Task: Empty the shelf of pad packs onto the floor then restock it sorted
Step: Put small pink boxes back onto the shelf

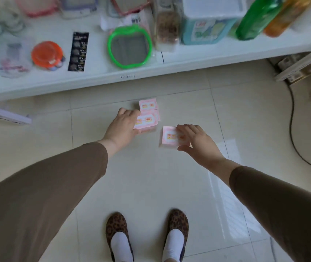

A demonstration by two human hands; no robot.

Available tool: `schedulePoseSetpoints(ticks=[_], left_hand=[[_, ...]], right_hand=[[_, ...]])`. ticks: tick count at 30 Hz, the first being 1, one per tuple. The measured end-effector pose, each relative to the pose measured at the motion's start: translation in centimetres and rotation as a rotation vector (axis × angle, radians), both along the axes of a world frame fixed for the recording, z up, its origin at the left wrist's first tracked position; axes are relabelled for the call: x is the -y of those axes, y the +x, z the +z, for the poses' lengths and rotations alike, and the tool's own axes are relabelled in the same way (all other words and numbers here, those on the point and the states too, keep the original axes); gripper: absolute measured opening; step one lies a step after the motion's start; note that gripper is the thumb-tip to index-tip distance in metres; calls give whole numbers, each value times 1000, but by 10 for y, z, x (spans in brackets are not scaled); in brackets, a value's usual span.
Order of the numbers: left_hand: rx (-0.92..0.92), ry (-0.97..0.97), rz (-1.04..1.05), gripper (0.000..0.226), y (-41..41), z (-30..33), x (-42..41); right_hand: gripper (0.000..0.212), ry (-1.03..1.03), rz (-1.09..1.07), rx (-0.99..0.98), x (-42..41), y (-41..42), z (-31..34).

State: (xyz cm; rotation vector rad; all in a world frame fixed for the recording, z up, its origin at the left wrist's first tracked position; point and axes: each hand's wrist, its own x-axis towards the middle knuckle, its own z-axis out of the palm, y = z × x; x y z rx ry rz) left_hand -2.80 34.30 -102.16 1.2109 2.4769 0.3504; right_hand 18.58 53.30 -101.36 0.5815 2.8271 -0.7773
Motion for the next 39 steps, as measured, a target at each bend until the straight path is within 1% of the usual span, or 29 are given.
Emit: schedulePoseSetpoints(ticks=[6,11,19,23,26,31,34,39], left_hand=[[-41,111,7,53,-8,197,-12],[-141,235,32,50,-16,360,-19],[-358,395,-61,49,-21,578,-9],[-402,462,-91,42,-19,679,2],[-459,503,-123,37,-19,749,7],[-533,546,-189,36,-16,855,5],[-559,563,-215,36,-16,905,-5],[-565,563,-206,34,-27,966,-35]], right_hand=[[67,25,52,-118,-23,-21,195],[65,104,89,-257,-36,-29,359],[60,298,121,-442,-44,-28,581],[58,362,98,-482,-40,-24,683],[58,405,91,-485,-37,-18,751],[55,447,53,-529,-37,-11,848],[54,468,47,-541,-41,-10,897],[54,505,59,-589,-60,-14,958]])
